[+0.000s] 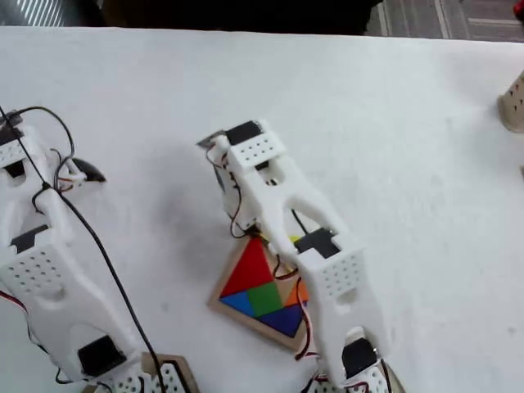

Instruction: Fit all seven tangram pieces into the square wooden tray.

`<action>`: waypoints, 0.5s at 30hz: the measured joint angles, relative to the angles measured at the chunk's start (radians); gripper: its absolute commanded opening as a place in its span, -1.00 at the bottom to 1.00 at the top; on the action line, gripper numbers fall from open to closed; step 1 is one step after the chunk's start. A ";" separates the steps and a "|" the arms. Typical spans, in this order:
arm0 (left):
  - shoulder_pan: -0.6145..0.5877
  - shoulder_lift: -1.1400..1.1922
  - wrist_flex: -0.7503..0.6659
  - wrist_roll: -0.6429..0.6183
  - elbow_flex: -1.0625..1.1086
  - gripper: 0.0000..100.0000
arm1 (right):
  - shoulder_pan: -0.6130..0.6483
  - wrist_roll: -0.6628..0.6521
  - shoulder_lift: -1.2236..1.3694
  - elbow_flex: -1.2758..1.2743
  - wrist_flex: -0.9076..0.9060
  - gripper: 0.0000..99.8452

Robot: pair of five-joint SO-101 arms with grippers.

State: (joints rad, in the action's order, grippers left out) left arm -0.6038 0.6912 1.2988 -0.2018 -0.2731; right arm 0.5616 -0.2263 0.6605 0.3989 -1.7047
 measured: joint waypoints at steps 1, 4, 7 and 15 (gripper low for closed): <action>0.000 0.000 0.000 0.000 0.000 -0.25 | 0.006 0.000 0.000 0.000 0.000 -0.46; 0.000 0.000 0.000 0.000 0.000 -0.25 | 0.037 0.000 -0.003 0.000 0.000 -0.46; 0.000 0.000 0.000 0.000 0.000 -0.25 | 0.057 0.000 -0.038 0.038 0.000 -0.47; 0.000 0.000 0.000 0.000 0.000 -0.48 | 0.032 0.000 -0.282 -0.005 -0.002 -0.92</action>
State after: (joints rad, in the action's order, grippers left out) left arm -0.6038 0.6912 1.2988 -0.2018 -0.2731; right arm 0.5938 -0.2263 0.3782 0.3943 -1.7062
